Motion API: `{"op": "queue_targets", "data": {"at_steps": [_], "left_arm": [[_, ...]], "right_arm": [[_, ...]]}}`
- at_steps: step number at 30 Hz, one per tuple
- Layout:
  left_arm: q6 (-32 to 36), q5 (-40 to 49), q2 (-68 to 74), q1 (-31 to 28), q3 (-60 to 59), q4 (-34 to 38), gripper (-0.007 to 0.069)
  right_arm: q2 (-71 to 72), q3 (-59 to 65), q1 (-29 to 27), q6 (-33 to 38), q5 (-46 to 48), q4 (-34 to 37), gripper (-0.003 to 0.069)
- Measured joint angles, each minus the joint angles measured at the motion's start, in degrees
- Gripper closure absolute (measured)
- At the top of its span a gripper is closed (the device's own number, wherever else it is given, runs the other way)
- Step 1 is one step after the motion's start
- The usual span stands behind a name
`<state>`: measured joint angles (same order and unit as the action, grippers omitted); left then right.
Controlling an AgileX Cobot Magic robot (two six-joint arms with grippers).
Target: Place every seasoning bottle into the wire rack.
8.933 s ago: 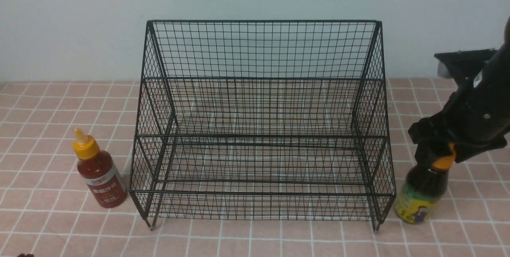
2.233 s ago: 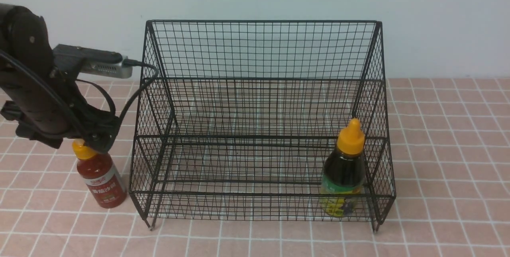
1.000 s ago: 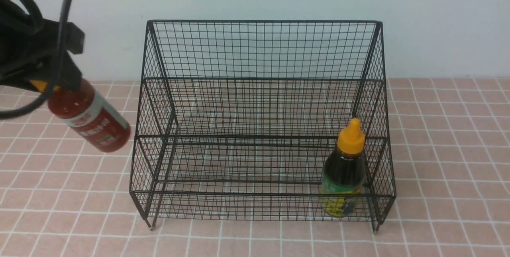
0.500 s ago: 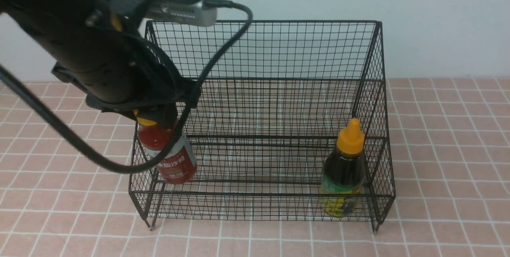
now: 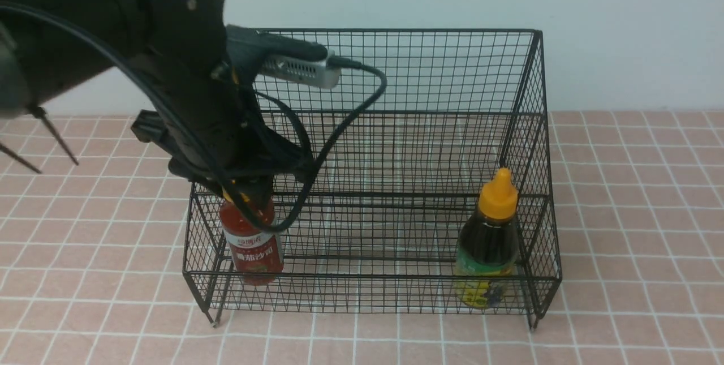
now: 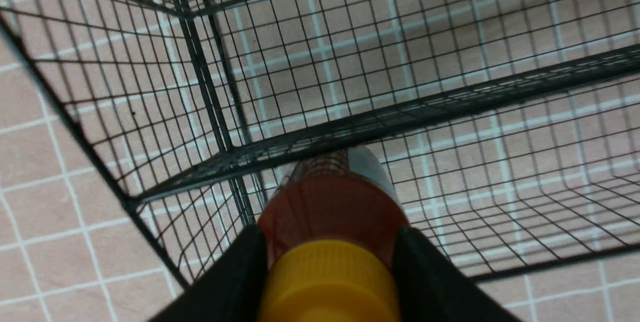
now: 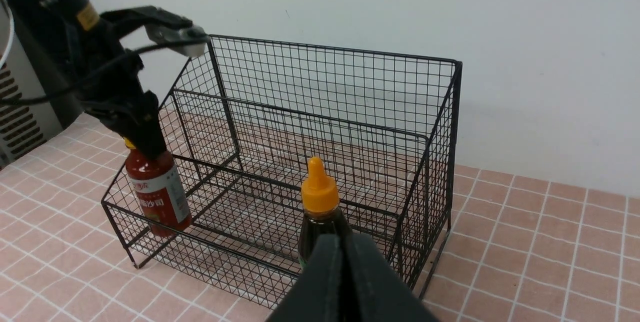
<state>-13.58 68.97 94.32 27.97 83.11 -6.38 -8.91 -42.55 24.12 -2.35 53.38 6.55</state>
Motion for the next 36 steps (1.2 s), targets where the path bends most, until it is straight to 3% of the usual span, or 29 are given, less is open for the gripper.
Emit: {"op": "queue_targets", "data": {"at_steps": [9,14,19,21,27,29,30,36], "left_arm": [[0.1,0.0,4.1,0.0,0.4,-0.2,0.0328],[0.1,0.8,4.6,0.1,0.8,-1.0,0.0183],[0.9,1.3,4.5,0.1,2.8,-1.4,0.0149],[1.4,1.3,3.8,0.1,3.0,-1.5,0.017],[1.9,1.4,-4.1,0.1,3.3,-1.5,0.0409],[2.0,1.6,-9.9,0.1,3.3,-1.3,0.0547],[2.0,1.7,-11.2,0.1,3.1,-1.3,0.0577],[2.1,0.7,-26.0,0.1,-3.8,-1.8,0.0631]], "right_arm": [[0.0,0.0,0.0,0.0,1.3,0.0,0.0673],[0.0,0.0,0.0,0.0,2.6,0.0,0.0673],[0.0,0.0,0.0,0.0,2.6,0.0,0.0673],[0.0,0.0,0.0,0.0,2.5,-0.1,0.0673],[0.0,0.0,0.0,-1.6,0.5,-1.5,0.0673],[0.0,0.0,0.0,-3.8,0.2,-1.8,0.0673],[0.0,0.0,0.0,-4.4,0.1,-1.9,0.0673],[0.0,0.0,0.0,-4.9,-0.2,-1.9,0.0673]]}}
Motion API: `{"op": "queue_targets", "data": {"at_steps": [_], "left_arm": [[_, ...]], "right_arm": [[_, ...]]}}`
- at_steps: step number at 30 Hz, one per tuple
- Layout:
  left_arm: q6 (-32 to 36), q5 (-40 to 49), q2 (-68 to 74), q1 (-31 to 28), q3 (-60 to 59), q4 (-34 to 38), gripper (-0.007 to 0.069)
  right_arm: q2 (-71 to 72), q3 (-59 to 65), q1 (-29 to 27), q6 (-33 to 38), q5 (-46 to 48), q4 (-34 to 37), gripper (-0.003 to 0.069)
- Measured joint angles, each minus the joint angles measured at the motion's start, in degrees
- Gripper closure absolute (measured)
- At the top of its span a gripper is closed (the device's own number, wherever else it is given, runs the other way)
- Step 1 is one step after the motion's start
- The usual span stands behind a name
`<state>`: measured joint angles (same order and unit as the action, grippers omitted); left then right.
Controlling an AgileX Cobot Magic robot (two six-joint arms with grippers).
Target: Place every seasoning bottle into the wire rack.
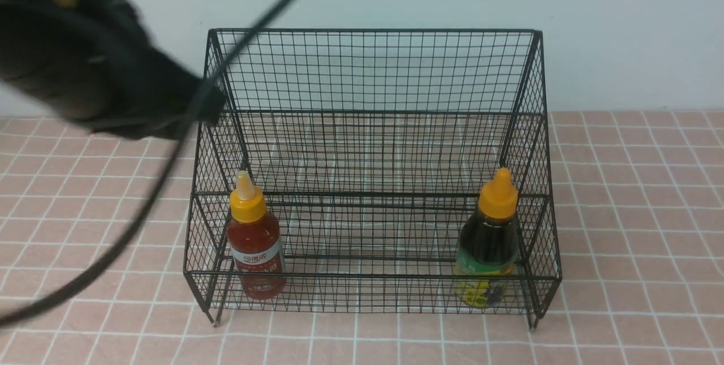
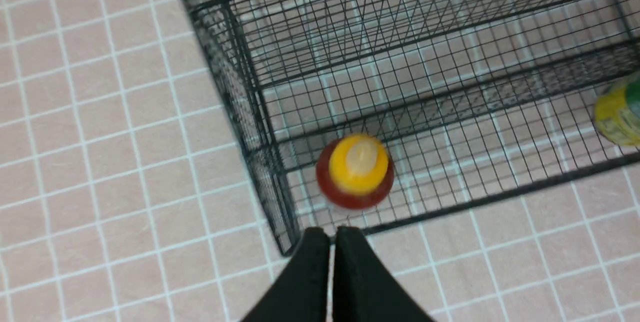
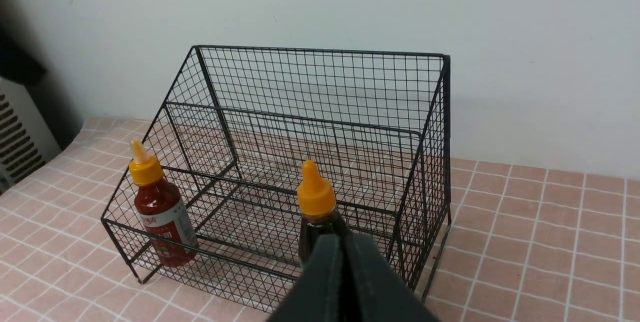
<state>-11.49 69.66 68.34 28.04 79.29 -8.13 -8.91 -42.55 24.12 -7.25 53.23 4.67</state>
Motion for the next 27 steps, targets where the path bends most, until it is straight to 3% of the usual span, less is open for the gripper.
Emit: {"op": "queue_targets", "data": {"at_steps": [14,27], "left_arm": [[0.0,-26.9,-34.9,0.0,-33.8,-2.5,0.0631],[0.0,-27.9,-46.8,0.0,-43.9,-2.5,0.0631]], "right_arm": [[0.0,0.0,0.0,-0.2,-0.3,0.4,0.0673],[0.0,0.0,0.0,-0.2,-0.3,0.4,0.0673]]}}
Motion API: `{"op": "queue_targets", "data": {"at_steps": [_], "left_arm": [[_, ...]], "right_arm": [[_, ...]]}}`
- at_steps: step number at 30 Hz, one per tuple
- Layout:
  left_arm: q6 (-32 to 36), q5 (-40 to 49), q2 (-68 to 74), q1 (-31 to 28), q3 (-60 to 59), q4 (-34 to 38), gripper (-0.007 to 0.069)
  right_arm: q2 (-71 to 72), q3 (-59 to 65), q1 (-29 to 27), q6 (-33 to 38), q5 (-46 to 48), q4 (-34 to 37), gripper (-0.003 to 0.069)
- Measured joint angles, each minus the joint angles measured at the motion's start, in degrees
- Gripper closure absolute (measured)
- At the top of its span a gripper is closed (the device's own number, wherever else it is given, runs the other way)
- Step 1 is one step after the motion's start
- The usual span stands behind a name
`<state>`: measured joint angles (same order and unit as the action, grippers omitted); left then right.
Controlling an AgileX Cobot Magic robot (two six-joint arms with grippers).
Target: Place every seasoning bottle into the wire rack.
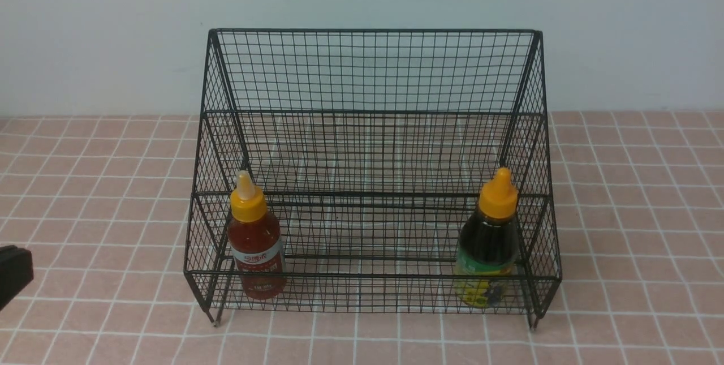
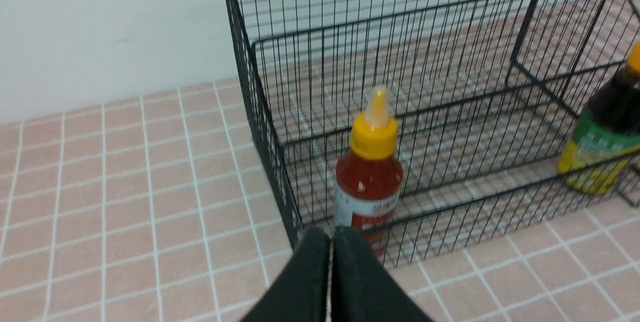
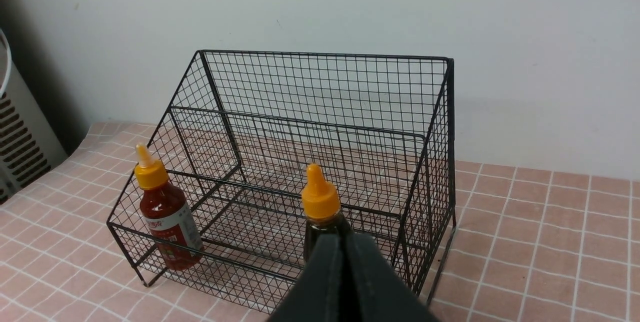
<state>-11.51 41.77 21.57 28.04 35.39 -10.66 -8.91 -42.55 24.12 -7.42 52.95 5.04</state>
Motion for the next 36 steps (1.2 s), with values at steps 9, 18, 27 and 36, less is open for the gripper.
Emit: {"op": "queue_targets", "data": {"at_steps": [9,18,27,36], "left_arm": [[0.1,1.5,0.0,0.0,-0.1,-0.3,0.0631],[3.1,-6.7,-8.1,-6.9,-10.3,1.8,0.0631],[11.5,-19.9,-22.0,-20.8,-32.4,8.8,0.0631],[12.1,-20.0,-22.2,-21.6,-36.9,9.5,0.0631]], "right_arm": [[0.0,0.0,0.0,0.0,0.0,0.0,0.0673],[0.0,0.0,0.0,0.0,0.0,0.0,0.0673],[0.0,0.0,0.0,0.0,0.0,0.0,0.0673],[0.0,0.0,0.0,0.0,0.1,0.2,0.0673]]}}
